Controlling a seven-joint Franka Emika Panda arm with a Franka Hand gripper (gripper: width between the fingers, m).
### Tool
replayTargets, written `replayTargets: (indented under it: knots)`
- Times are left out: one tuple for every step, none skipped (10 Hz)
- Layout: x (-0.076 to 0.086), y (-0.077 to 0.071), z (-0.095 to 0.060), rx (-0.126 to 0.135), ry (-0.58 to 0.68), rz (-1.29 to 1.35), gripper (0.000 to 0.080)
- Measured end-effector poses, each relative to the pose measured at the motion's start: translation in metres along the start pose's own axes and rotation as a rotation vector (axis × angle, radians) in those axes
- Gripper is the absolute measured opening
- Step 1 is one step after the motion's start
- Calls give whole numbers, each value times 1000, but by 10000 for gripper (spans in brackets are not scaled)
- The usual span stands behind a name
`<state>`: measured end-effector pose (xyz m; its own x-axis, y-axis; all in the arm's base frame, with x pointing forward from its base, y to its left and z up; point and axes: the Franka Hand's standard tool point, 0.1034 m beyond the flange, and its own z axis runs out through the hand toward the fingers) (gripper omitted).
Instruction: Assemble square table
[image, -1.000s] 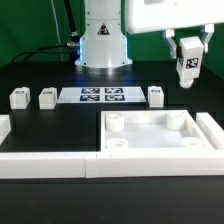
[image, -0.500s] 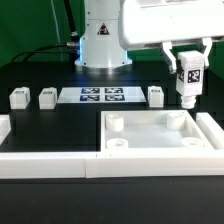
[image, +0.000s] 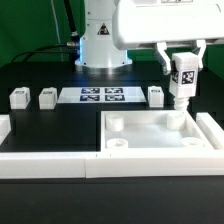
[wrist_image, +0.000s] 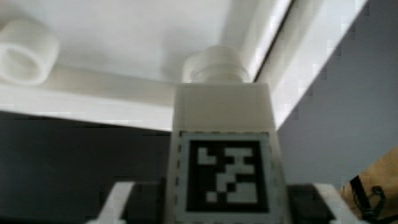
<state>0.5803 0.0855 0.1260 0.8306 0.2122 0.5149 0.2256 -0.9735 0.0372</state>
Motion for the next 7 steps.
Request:
replayTargets:
  knots:
    - [13,13,6,-13,9,-23,291]
    - [23,16,13,-14,10,-19,291]
    - [25,14,19,-12,10,-9,291]
    - [22,8,23,-6,6,-4,291]
    - [19,4,29,-2,1,1,291]
    - [19,1,33,2,-2,0,291]
    - [17,-2,36,5,-5,-2,291]
